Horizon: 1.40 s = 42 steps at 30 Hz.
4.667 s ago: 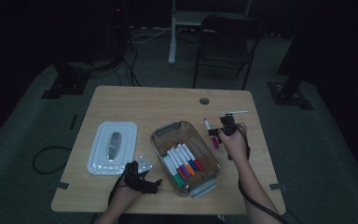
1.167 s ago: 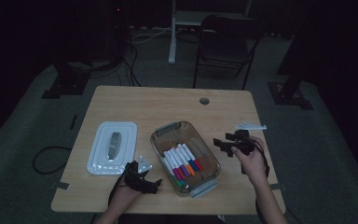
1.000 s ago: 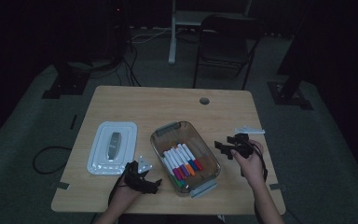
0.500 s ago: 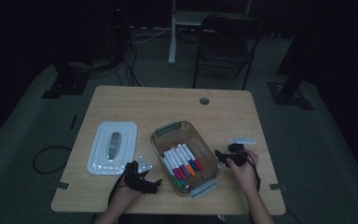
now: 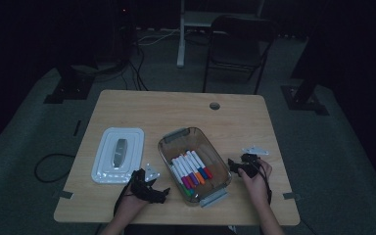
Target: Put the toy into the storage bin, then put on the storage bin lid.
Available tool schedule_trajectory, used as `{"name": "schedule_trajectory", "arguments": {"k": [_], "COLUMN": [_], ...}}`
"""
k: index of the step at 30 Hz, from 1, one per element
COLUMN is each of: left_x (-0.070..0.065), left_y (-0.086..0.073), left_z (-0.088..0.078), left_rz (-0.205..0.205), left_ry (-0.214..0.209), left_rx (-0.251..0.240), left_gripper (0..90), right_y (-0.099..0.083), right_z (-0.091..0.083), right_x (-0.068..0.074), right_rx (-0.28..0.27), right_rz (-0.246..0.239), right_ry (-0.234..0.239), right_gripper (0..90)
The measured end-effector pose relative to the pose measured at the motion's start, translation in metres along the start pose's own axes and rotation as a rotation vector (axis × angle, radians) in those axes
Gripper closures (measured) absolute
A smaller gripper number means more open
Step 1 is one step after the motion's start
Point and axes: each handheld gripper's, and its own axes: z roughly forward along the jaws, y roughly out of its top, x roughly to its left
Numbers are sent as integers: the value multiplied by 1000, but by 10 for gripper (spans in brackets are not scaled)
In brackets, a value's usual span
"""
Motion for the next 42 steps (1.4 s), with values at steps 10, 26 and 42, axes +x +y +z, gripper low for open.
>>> {"name": "schedule_trajectory", "arguments": {"k": [10, 26, 42], "left_x": [0, 0, -3], "left_y": [0, 0, 1], "left_z": [0, 0, -10], "left_rz": [0, -1, 49], "left_ry": [-1, -1, -7], "left_rx": [0, 0, 24], "left_gripper": [19, 19, 19], "right_y": [-2, -4, -6], "right_z": [0, -3, -5], "right_x": [1, 1, 2], "right_rx": [29, 28, 27], "right_rz": [-28, -82, -66], "right_ry": [-23, 33, 17], "right_gripper": [128, 132, 131]}}
